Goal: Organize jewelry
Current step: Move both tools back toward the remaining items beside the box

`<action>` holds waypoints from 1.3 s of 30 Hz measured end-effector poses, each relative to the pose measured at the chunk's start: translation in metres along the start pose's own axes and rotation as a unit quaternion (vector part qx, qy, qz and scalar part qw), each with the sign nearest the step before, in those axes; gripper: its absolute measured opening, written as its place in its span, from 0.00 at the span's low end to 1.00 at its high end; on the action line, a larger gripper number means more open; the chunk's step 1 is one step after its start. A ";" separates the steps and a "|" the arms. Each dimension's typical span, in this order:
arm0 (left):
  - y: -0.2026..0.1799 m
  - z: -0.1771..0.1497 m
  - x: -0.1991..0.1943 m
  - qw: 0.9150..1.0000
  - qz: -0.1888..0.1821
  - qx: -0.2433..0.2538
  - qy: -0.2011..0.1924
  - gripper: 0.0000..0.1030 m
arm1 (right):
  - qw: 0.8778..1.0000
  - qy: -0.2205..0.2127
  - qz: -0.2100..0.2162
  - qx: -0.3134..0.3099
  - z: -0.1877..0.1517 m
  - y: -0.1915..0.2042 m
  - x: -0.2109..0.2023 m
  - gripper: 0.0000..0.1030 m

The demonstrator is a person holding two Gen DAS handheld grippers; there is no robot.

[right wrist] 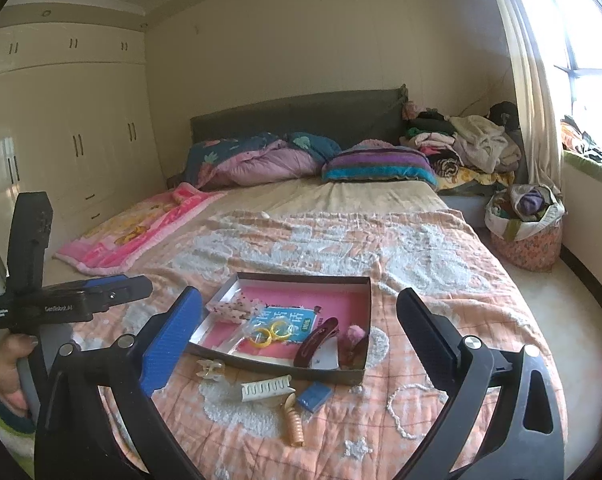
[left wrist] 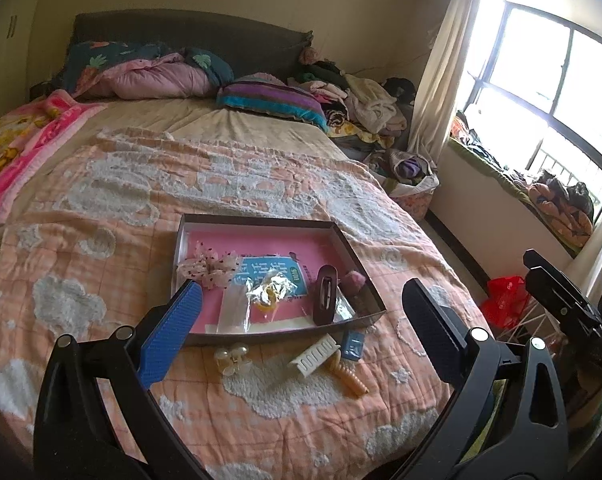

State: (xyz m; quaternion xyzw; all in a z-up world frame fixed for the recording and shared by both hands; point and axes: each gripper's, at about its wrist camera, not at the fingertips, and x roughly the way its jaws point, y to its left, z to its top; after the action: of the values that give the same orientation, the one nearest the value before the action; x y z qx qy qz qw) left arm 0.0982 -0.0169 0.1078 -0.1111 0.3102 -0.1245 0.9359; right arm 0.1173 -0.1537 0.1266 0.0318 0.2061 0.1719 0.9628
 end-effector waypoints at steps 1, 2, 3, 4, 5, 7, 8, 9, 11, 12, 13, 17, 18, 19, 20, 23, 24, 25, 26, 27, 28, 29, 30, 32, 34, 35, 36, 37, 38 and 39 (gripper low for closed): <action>-0.001 0.000 -0.001 1.000 0.001 0.000 -0.001 0.91 | 1.000 -0.001 0.000 -0.001 0.000 0.000 -0.002 0.94; -0.001 -0.001 -0.003 1.000 0.002 0.000 -0.002 0.91 | 1.000 -0.002 0.001 -0.002 -0.001 0.000 -0.004 0.94; -0.001 -0.002 -0.005 1.000 0.003 0.000 -0.002 0.91 | 1.000 -0.002 0.001 -0.004 -0.002 0.000 -0.006 0.95; -0.002 -0.002 -0.006 1.000 0.004 -0.001 -0.002 0.91 | 1.000 -0.002 0.001 -0.006 -0.002 -0.001 -0.008 0.95; -0.002 -0.003 -0.008 1.000 0.004 -0.002 -0.003 0.91 | 1.000 -0.003 -0.001 -0.007 -0.003 -0.002 -0.010 0.95; -0.004 -0.005 -0.009 1.000 0.005 -0.002 -0.001 0.91 | 1.000 -0.005 -0.003 -0.007 -0.004 -0.004 -0.014 0.95; -0.005 -0.005 -0.008 1.000 0.006 -0.001 0.001 0.91 | 1.000 -0.005 -0.002 -0.007 -0.005 -0.006 -0.016 0.95; -0.007 -0.006 -0.007 1.000 0.006 0.002 0.003 0.91 | 1.000 -0.005 -0.005 -0.007 -0.007 -0.008 -0.018 0.95; -0.011 -0.010 -0.004 1.000 0.008 0.008 0.010 0.91 | 1.000 -0.004 -0.008 -0.006 -0.009 -0.011 -0.020 0.95; -0.013 -0.012 -0.002 1.000 0.006 0.012 0.014 0.91 | 1.000 -0.002 -0.009 -0.005 -0.011 -0.013 -0.021 0.95; -0.016 -0.015 0.000 1.000 0.006 0.016 0.019 0.91 | 1.000 -0.001 -0.011 -0.005 -0.012 -0.015 -0.021 0.95; -0.027 -0.022 0.006 0.999 0.004 0.036 0.032 0.91 | 1.000 0.006 -0.016 -0.001 -0.019 -0.021 -0.021 0.95; -0.030 -0.024 0.007 0.999 0.003 0.041 0.034 0.91 | 1.000 0.008 -0.018 0.000 -0.020 -0.022 -0.020 0.95; -0.035 -0.025 0.008 0.998 -0.001 0.048 0.037 0.91 | 1.000 0.010 -0.019 0.001 -0.022 -0.024 -0.020 0.95; -0.039 -0.027 0.009 0.998 -0.004 0.055 0.038 0.91 | 1.000 0.011 -0.020 0.002 -0.023 -0.024 -0.020 0.95; -0.053 -0.032 0.011 0.996 -0.011 0.077 0.043 0.91 | 1.000 0.014 -0.024 0.004 -0.027 -0.026 -0.021 0.95; -0.056 -0.034 0.012 0.995 -0.013 0.082 0.046 0.91 | 1.000 0.015 -0.025 0.005 -0.028 -0.027 -0.021 0.95; -0.060 -0.036 0.014 0.995 -0.017 0.089 0.048 0.91 | 1.000 0.015 -0.026 0.005 -0.029 -0.027 -0.021 0.95; -0.063 -0.038 0.014 0.994 -0.019 0.094 0.049 0.91 | 0.999 0.016 -0.027 0.004 -0.029 -0.026 -0.022 0.95; -0.066 -0.040 0.015 0.994 -0.021 0.099 0.051 0.91 | 0.999 0.017 -0.028 0.004 -0.030 -0.027 -0.023 0.95; -0.069 -0.043 0.017 0.993 -0.021 0.107 0.055 0.91 | 0.999 0.017 -0.029 0.005 -0.031 -0.028 -0.024 0.95; -0.071 -0.046 0.019 0.992 -0.022 0.112 0.058 0.91 | 0.999 0.017 -0.029 0.005 -0.032 -0.029 -0.024 0.95; -0.074 -0.051 0.022 0.990 -0.021 0.121 0.064 0.91 | 0.999 0.020 -0.030 0.005 -0.034 -0.030 -0.023 0.95; -0.075 -0.057 0.029 0.989 -0.015 0.128 0.075 0.91 | 0.999 0.024 -0.033 0.006 -0.035 -0.032 -0.022 0.95; -0.077 -0.066 0.034 0.987 -0.016 0.138 0.086 0.91 | 0.999 0.028 -0.035 0.007 -0.038 -0.033 -0.021 0.95; -0.077 -0.069 0.036 0.986 -0.015 0.142 0.089 0.91 | 0.999 0.029 -0.037 0.007 -0.040 -0.034 -0.021 0.95; -0.076 -0.073 0.037 0.985 -0.013 0.147 0.092 0.91 | 0.999 0.031 -0.038 0.007 -0.042 -0.035 -0.021 0.95; -0.075 -0.078 0.039 0.983 -0.011 0.153 0.097 0.91 | 0.999 0.033 -0.039 0.007 -0.044 -0.035 -0.020 0.95; -0.074 -0.082 0.042 0.982 -0.009 0.156 0.102 0.91 | 0.999 0.035 -0.041 0.007 -0.046 -0.035 -0.019 0.95; -0.072 -0.086 0.044 0.982 -0.006 0.157 0.107 0.91 | 0.998 0.040 -0.042 0.007 -0.049 -0.035 -0.018 0.95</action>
State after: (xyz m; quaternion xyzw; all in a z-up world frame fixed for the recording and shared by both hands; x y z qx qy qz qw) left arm 0.0687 -0.1091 0.0365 0.0490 0.3846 -0.1883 0.9024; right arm 0.0936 -0.1934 0.0841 0.0227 0.2465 0.1307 0.9600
